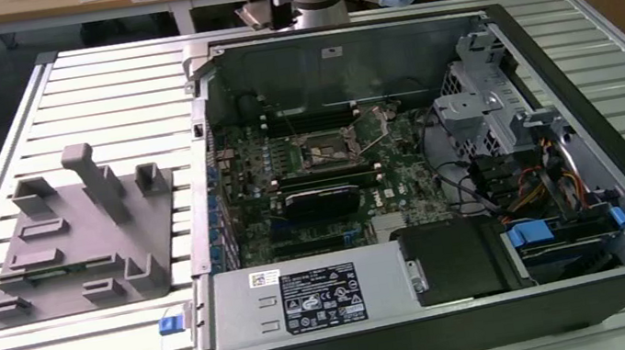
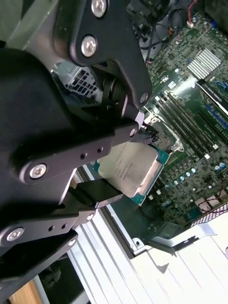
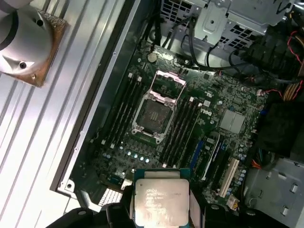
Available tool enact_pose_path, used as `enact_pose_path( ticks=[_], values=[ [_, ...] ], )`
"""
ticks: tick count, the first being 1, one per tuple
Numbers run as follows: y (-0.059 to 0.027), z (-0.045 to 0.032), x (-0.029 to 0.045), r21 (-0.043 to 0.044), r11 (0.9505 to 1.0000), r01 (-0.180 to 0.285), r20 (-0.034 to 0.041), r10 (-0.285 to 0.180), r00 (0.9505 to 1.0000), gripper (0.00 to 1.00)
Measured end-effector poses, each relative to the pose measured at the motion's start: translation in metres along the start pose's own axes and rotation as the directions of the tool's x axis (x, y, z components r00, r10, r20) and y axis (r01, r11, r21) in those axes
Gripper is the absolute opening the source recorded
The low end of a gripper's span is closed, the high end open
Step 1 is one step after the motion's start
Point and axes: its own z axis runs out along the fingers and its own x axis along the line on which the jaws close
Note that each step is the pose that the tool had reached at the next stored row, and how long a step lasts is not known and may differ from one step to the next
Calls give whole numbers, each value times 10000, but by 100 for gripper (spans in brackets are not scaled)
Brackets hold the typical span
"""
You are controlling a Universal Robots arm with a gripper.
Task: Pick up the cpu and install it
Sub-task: 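Place the cpu into insertion slot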
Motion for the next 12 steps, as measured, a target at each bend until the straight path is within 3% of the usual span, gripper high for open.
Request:
enact_pose_path(
  ticks=[6, 12],
  values=[
    [0, 30, 1, 6, 9957, -931, -6, 931, 9957, 54],
    [1, 64, 1, 16, 9827, -1853, -12, 1853, 9827, 54]
  ],
)
